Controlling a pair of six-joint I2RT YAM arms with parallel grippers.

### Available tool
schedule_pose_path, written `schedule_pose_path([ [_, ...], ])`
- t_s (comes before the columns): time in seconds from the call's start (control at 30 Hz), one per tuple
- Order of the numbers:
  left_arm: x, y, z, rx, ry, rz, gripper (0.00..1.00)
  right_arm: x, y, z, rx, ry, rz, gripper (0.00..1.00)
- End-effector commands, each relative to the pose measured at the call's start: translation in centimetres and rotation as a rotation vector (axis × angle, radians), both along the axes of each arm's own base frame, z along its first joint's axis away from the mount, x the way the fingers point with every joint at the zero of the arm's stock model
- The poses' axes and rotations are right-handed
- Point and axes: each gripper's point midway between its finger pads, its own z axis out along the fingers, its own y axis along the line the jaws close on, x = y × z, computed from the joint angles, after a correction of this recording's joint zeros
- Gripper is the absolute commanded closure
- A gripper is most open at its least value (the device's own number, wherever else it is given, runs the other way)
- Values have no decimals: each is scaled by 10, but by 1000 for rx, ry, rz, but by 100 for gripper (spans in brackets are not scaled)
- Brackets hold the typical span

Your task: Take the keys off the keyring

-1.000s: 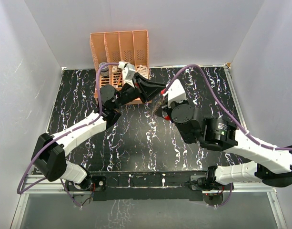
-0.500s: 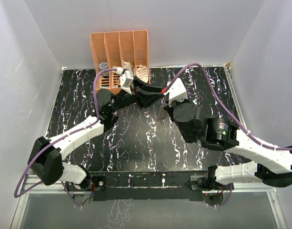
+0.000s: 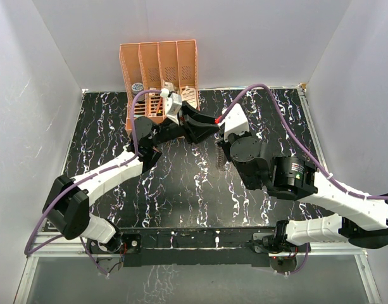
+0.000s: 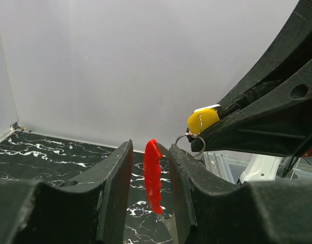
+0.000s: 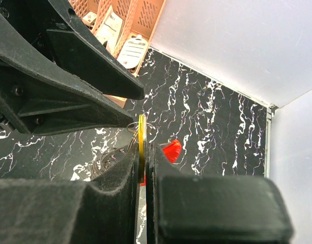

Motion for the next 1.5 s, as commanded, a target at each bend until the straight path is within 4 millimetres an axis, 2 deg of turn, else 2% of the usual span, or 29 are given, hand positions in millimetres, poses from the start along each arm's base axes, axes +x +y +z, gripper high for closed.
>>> schedule_pose_path([
  [0.0, -10, 4, 32, -64, -85, -19, 66, -2, -4, 26, 110, -33, -1, 100],
  [0.47, -17, 3, 35, -85, -78, -69, 60, -2, 1, 24, 106, -29, 9, 100],
  [1.2, -26, -9, 28, -68, -69, -149, 63, -2, 5, 26, 113, -29, 26, 100],
  [1.47, -35, -14, 35, -85, -98, -221, 67, -2, 9, 25, 110, -23, 40, 100],
])
